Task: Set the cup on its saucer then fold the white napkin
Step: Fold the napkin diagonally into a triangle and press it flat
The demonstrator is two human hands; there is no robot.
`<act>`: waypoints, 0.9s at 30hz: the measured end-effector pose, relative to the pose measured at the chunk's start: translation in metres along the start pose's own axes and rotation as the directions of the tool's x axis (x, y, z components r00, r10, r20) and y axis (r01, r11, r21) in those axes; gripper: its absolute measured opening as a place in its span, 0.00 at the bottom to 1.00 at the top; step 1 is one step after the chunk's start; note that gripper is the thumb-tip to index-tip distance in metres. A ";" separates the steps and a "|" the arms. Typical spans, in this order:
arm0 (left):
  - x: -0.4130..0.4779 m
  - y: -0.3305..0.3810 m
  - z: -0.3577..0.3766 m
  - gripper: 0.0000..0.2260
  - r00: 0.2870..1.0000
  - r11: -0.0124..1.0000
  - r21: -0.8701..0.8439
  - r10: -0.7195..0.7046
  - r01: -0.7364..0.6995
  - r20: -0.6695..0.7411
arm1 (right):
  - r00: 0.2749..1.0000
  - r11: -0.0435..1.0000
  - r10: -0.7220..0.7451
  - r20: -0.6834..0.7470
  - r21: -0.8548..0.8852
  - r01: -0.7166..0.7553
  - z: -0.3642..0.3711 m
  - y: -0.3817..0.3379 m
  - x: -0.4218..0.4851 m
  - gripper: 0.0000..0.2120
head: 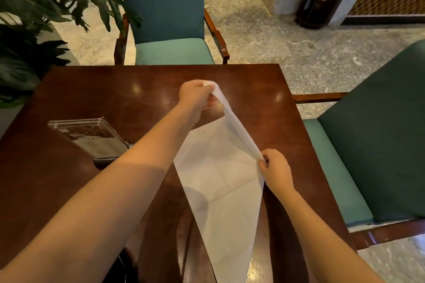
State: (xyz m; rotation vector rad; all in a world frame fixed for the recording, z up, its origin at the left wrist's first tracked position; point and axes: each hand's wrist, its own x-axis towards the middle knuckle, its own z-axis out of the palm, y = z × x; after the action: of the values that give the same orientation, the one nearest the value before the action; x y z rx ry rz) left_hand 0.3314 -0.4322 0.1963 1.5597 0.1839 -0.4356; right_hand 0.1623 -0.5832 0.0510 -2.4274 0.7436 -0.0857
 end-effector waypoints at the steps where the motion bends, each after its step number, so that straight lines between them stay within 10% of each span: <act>1: 0.005 -0.007 -0.006 0.08 0.999 1.000 -0.005 -0.019 0.019 -0.034 | 1.000 1.000 -0.029 0.010 0.002 0.029 0.002 0.001 -0.003 0.04; 12: 0.017 -0.126 -0.067 0.12 0.940 0.984 0.086 -0.124 0.159 -0.316 | 0.993 0.992 -0.102 -0.062 0.064 0.106 0.000 0.021 -0.022 0.03; 27: 0.015 -0.152 -0.075 0.13 0.964 0.855 0.516 0.184 -0.060 -0.192 | 0.994 0.994 -0.107 -0.026 0.037 0.108 -0.008 0.031 -0.023 0.06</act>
State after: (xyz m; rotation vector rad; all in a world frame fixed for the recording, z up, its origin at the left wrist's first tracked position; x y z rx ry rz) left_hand 0.2988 -0.3530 0.0486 2.1346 0.1569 -0.1992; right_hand 0.1260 -0.5955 0.0427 -2.4329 0.6163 -0.1697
